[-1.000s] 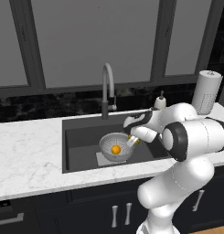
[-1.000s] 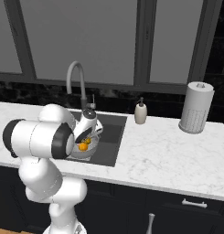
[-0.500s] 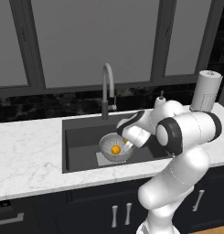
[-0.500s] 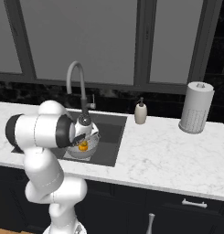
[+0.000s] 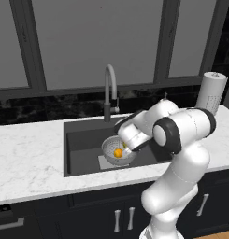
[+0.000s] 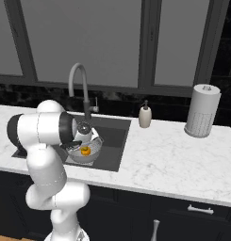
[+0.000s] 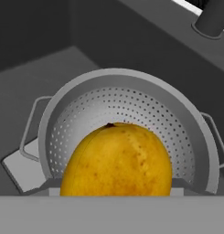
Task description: Put the colander in the sink, put the mango, orange in the colander, and turn on the sink faucet and pour water over the colander.
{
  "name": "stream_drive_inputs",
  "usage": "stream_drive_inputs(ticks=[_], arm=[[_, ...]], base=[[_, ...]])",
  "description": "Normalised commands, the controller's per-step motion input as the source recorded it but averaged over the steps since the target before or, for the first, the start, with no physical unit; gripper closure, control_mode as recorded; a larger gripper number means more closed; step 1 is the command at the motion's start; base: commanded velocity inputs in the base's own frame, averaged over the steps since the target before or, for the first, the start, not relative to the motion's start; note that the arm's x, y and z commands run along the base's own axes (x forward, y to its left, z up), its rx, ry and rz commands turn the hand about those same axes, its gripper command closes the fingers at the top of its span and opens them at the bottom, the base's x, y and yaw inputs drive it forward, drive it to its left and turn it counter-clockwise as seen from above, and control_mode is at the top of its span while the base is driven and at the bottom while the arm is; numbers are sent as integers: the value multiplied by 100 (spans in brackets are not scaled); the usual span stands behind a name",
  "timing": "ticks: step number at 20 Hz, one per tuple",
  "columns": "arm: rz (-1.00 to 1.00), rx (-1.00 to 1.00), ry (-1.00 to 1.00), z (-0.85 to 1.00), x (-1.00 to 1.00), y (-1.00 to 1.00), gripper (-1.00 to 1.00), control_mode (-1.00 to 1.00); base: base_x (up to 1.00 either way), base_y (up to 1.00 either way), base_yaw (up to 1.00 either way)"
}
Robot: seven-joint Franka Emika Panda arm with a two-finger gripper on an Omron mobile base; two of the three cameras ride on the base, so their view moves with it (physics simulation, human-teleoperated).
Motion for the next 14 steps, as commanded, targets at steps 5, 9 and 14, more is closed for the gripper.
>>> stream_drive_inputs(ticks=[5, 9, 14], arm=[[0, 0, 0, -9, 44, 1, 100, -100], [1, 0, 0, 0, 9, 0, 100, -100], [0, 0, 0, 0, 0, 0, 100, -100]], base=[[0, 0, 0], [0, 0, 0], [0, 0, 0]])
